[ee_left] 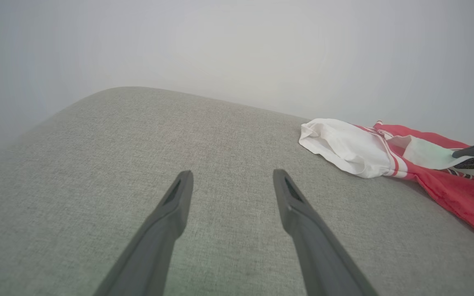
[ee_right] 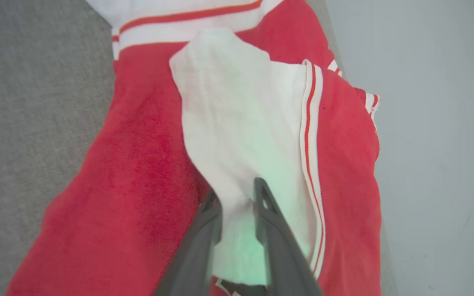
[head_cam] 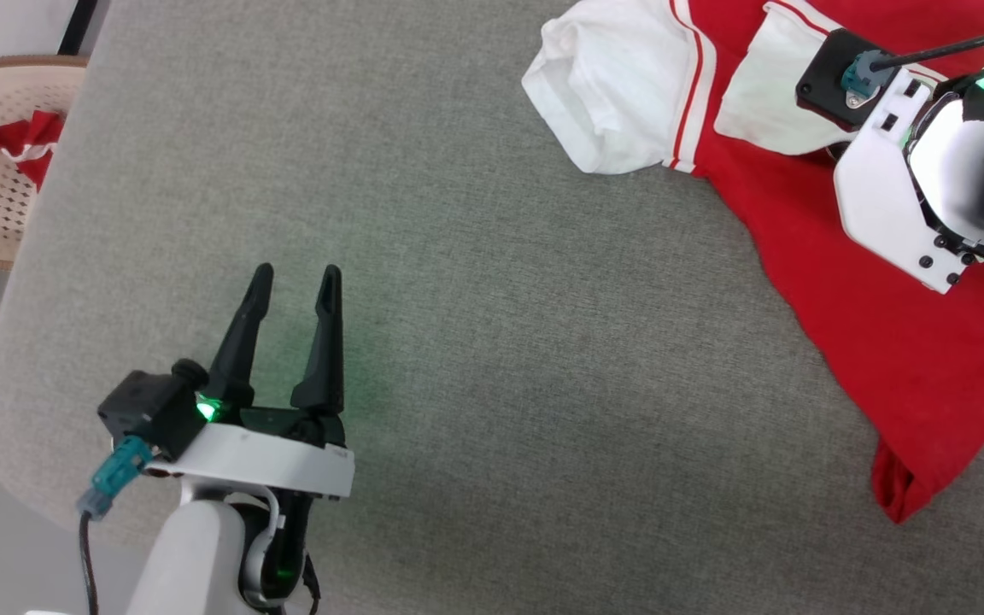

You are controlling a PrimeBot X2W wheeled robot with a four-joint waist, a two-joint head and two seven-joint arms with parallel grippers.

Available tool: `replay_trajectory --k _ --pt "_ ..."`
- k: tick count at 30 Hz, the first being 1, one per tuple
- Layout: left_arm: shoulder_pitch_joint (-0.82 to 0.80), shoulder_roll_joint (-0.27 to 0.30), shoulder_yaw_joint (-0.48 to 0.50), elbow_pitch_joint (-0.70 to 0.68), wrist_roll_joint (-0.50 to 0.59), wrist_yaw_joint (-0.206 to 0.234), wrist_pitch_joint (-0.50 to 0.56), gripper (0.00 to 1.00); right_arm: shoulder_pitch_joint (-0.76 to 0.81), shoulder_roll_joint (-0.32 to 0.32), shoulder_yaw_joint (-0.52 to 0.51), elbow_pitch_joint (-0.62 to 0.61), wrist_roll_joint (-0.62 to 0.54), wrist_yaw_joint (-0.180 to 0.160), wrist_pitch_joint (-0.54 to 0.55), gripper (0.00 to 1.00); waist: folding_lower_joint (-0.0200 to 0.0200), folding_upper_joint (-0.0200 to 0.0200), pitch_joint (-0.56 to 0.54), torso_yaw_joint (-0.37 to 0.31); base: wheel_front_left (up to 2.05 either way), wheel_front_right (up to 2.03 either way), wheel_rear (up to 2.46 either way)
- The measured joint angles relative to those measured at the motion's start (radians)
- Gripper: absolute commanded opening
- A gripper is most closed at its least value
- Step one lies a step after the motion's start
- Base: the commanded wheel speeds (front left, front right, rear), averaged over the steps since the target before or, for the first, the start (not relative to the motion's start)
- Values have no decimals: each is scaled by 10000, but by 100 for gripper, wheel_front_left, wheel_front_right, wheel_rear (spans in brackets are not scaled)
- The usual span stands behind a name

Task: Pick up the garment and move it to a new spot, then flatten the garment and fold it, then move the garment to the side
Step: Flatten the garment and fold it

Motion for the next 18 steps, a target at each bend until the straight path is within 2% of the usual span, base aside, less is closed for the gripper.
replay_trajectory --k 3,7,13,18 --pt "2 8 23 2 -111 0 0 100 -6 -54 0 4 -23 0 -40 0 0 0 -10 -70 0 0 0" --pt "9 19 75 0 -169 0 -2 100 -340 -96 -98 566 376 0 -815 0 0 -1 -19 -255 0 0 0" --pt "46 171 163 -69 -167 0 -2 100 -163 -293 -1858 1964 1471 0 -2182 0 0 0 -17 -653 0 0 0" --pt "105 368 213 -178 -184 0 -2 100 722 -619 -3705 3407 2069 0 -2951 0 0 0 26 -1070 0 0 0"
